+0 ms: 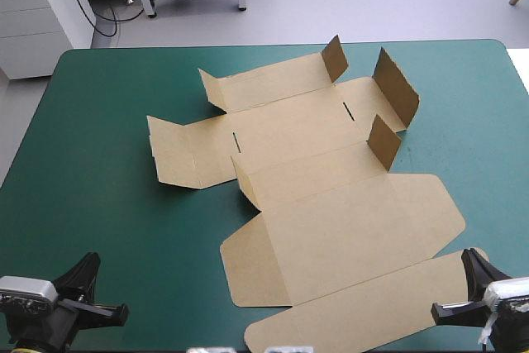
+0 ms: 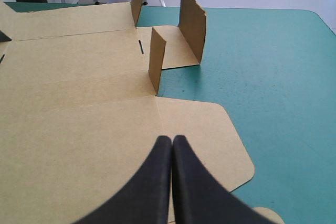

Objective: Fold the box

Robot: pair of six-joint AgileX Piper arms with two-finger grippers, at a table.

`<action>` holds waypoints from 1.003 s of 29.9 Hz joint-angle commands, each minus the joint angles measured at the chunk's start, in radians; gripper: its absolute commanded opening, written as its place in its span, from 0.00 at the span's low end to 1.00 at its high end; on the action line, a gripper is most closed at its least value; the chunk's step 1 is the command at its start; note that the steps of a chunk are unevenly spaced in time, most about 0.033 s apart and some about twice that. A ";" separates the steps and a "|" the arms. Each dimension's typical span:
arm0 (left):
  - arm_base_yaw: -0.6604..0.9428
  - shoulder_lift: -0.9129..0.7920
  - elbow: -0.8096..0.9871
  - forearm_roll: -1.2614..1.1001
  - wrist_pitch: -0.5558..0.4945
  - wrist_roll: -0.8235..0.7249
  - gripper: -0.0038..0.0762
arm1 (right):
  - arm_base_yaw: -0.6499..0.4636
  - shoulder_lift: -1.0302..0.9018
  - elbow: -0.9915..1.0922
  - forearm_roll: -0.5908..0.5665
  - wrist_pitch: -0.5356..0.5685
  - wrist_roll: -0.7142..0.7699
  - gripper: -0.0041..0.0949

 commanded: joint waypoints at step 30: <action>-0.005 0.025 -0.022 -0.018 -0.074 -0.003 0.04 | 0.007 0.295 -0.187 0.049 -0.025 -0.112 0.84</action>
